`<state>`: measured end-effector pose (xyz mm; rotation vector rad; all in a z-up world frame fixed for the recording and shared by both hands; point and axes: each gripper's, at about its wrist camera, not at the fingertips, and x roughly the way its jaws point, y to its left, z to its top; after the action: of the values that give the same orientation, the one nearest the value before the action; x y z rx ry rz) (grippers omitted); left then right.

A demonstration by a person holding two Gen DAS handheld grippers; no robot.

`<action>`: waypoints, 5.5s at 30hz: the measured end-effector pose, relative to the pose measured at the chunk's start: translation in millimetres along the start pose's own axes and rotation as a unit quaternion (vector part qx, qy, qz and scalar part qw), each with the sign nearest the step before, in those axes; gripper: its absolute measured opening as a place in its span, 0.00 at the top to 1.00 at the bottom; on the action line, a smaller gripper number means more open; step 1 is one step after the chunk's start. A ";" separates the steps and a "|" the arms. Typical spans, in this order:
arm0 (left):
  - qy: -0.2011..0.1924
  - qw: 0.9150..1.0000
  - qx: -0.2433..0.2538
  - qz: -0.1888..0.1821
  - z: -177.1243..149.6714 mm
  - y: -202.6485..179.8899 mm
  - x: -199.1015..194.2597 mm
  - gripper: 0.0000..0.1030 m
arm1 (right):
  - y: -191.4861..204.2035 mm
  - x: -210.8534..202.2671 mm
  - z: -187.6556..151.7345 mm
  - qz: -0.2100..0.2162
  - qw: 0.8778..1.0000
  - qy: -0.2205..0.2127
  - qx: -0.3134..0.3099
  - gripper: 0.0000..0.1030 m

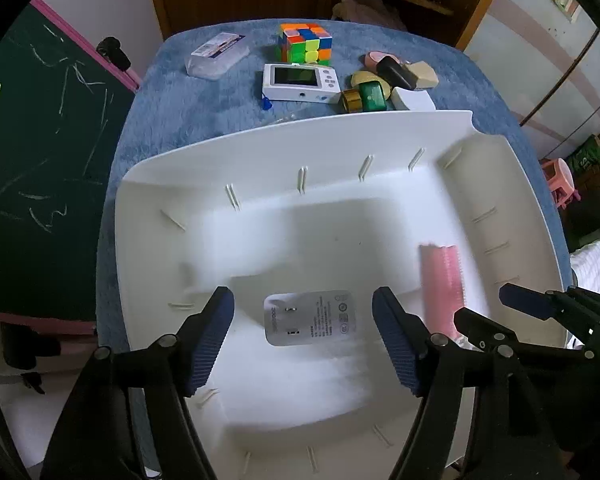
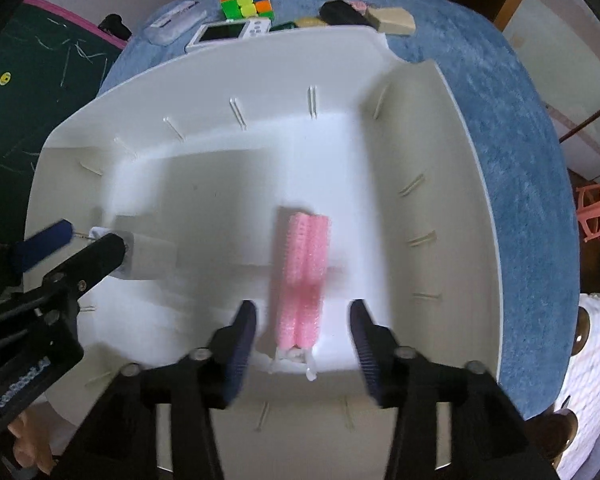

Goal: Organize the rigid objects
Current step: 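Open the left tool to drop the charger while the right tool releases the roller into the tray, then raise both open tools away from the tray toward the remaining items, then grasp the clear plastic box with the left tool while the right tool grasps the white plastic scoop, then carry the clear box with the left tool while the right tool carries the scoop over the tray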

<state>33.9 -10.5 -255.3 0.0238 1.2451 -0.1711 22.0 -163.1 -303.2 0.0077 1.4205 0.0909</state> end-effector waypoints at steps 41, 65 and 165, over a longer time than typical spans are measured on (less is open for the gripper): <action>-0.100 0.992 -0.076 0.008 148.3 13.1 -127.4 0.19 | -66.0 -166.4 120.0 0.023 0.987 -0.159 0.008 0.38; 0.129 0.976 -0.175 0.035 179.9 25.5 62.6 0.16 | -83.6 7.2 240.3 0.029 0.999 0.012 -0.022 0.38; -0.084 0.995 0.047 -0.004 49.8 -6.7 -109.2 0.38 | -22.0 -164.2 72.9 0.100 0.983 -0.156 0.002 0.46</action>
<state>46.1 -10.0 -135.7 0.0839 1.0686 -0.2348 71.2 -192.5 -131.5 0.1625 1.1028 0.2428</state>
